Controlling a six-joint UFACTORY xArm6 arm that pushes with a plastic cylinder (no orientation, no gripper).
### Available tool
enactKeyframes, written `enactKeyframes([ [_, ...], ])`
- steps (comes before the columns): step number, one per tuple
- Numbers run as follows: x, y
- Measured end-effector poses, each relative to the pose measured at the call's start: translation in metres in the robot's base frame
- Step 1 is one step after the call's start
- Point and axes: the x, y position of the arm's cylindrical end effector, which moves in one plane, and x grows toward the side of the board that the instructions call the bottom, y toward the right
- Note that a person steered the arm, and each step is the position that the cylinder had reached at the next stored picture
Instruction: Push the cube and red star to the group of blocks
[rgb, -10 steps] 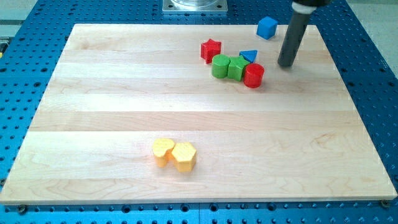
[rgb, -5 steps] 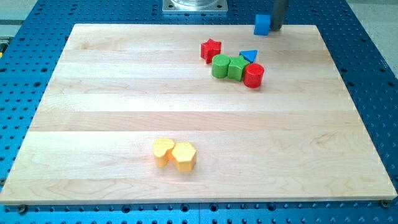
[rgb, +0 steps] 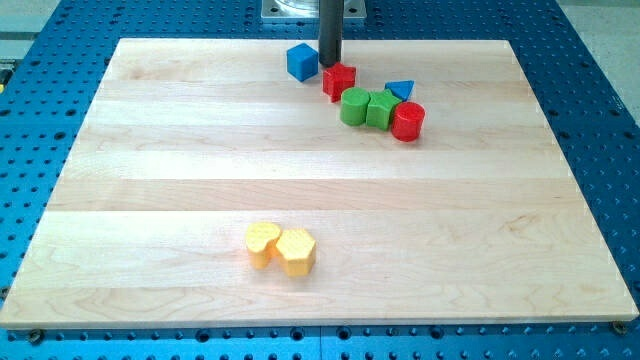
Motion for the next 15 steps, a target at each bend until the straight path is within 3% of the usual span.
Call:
enactKeyframes([
  [1,0.013,0.035],
  [4,0.067,-0.003],
  [5,0.068,-0.024],
  [7,0.065,-0.135],
  [8,0.013,-0.139],
  [9,-0.017,-0.094],
  [11,0.004,0.017],
  [13,-0.010,0.012],
  [15,0.032,-0.006],
])
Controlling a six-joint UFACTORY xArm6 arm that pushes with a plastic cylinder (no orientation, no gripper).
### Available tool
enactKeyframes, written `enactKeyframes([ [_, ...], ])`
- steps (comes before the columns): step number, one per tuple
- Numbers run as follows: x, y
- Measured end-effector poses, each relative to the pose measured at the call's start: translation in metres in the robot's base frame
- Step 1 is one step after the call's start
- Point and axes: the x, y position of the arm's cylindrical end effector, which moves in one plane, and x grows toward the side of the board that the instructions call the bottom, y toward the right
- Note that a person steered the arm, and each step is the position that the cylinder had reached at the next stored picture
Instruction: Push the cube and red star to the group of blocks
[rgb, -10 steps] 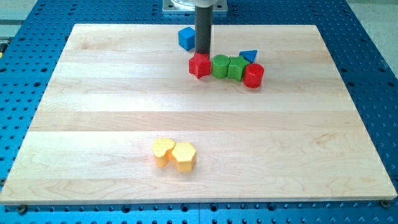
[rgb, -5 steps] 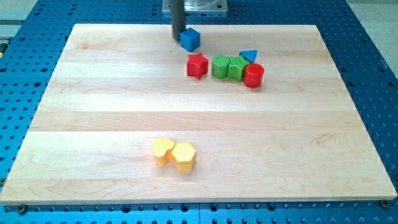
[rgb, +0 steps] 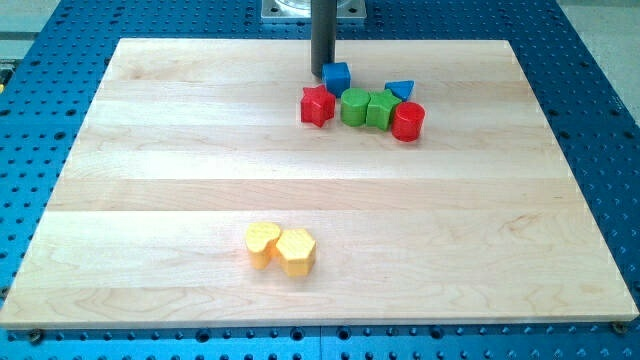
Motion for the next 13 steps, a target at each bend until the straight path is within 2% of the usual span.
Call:
enactKeyframes([
  [2,0.011,-0.017],
  [5,0.019,0.063],
  [6,0.008,0.052],
  [7,0.005,0.007],
  [9,0.044,-0.069],
  [10,0.055,-0.066],
  [11,0.055,-0.027],
  [12,0.055,-0.019],
  [13,0.055,-0.054],
])
